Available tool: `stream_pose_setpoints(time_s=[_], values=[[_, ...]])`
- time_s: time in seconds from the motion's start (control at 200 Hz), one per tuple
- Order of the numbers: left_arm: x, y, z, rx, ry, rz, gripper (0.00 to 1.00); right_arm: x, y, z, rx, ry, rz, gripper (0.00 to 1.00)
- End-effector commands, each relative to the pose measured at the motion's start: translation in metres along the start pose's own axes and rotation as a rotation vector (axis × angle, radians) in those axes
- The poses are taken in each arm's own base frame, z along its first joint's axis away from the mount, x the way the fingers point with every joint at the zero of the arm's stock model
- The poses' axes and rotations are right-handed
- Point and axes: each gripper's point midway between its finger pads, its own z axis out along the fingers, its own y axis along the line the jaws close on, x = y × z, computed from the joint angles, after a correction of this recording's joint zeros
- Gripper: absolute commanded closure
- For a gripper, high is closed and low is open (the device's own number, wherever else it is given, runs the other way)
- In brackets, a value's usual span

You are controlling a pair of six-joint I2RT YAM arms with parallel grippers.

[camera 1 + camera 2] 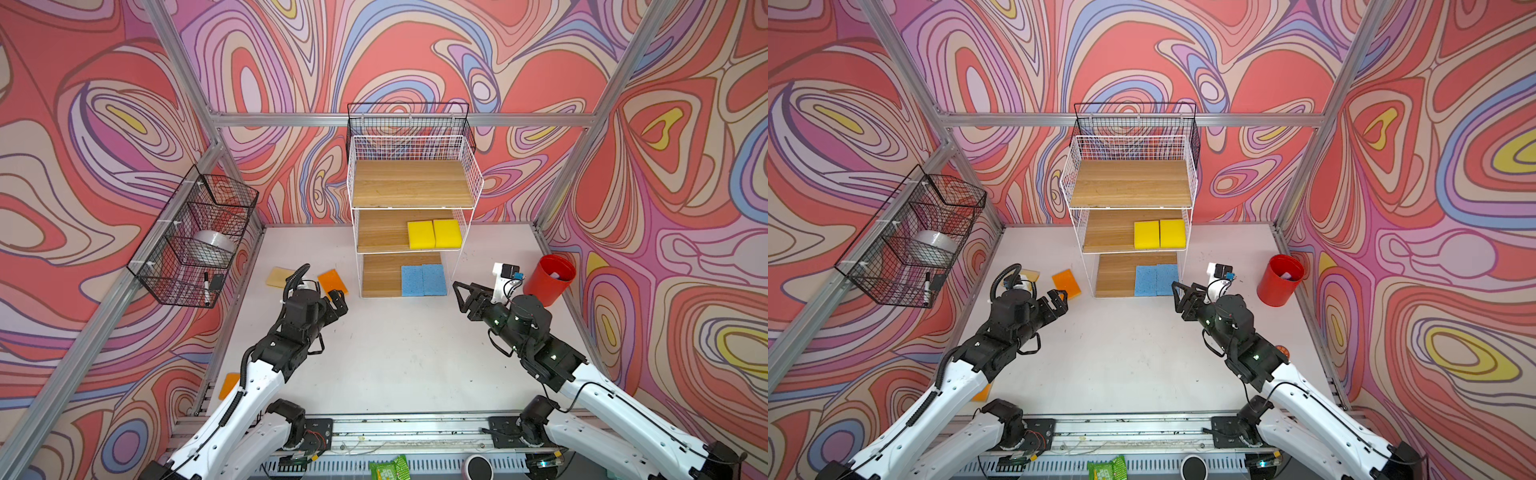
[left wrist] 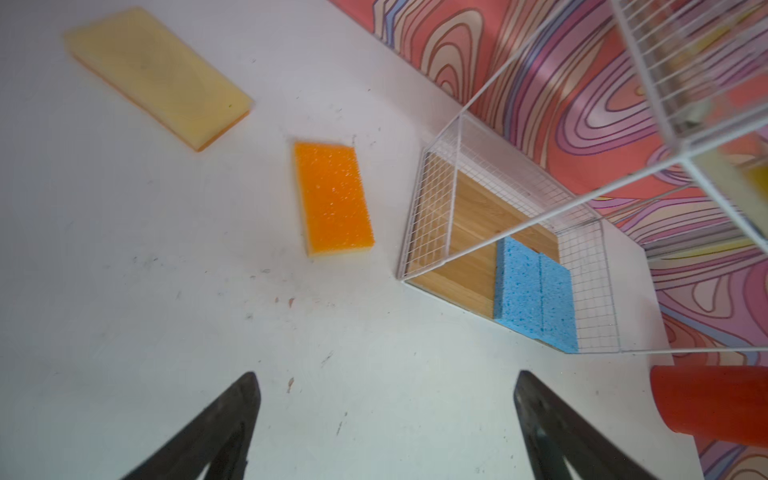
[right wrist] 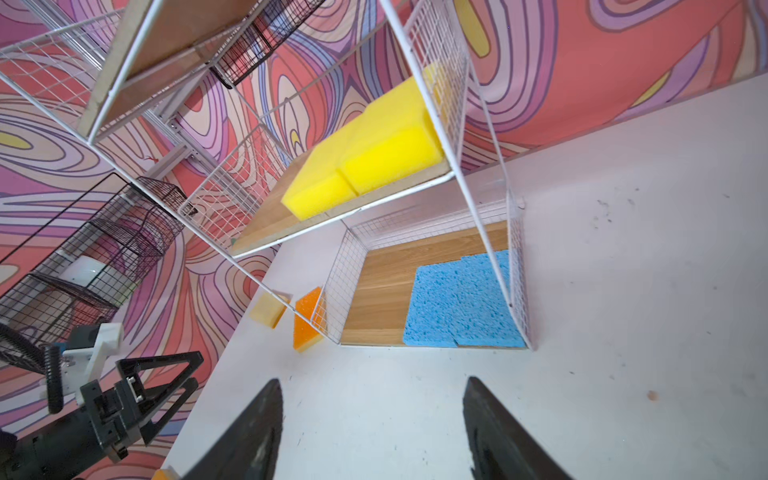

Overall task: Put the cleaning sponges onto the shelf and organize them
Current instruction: 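Draw the right gripper back while the left gripper moves toward the orange sponge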

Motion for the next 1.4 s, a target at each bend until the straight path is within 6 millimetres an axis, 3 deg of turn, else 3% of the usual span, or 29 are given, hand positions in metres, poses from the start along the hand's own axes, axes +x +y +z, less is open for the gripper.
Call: stream_pose_setpoints(time_s=[0.0,0.185,0.491,0.586,0.816,1.097,1.397], values=[[0.017,0.026,0.012,-0.074,0.096,-0.055,0.05,0.016,-0.028,-0.012,0.118,0.048,-0.041,0.26],[0.019,0.036,0.033,-0.140,0.156,-0.062,0.14,0.027,-0.043,-0.014,0.179,0.090,-0.083,0.23],[0.007,0.039,0.069,-0.245,0.179,0.007,0.17,0.035,-0.068,0.022,0.207,0.179,-0.048,0.19],[0.004,0.036,0.081,-0.251,0.184,0.018,0.14,0.034,-0.079,0.033,0.193,0.187,-0.003,0.18],[-0.006,0.032,0.116,-0.319,0.220,0.078,0.04,0.035,-0.084,0.056,0.214,0.223,-0.047,0.16],[-0.014,0.030,0.153,-0.391,0.259,0.106,0.00,0.037,-0.096,0.061,0.258,0.215,-0.070,0.15],[-0.009,0.030,0.182,-0.424,0.302,0.091,0.00,0.042,-0.101,0.065,0.272,0.224,-0.072,0.14]])
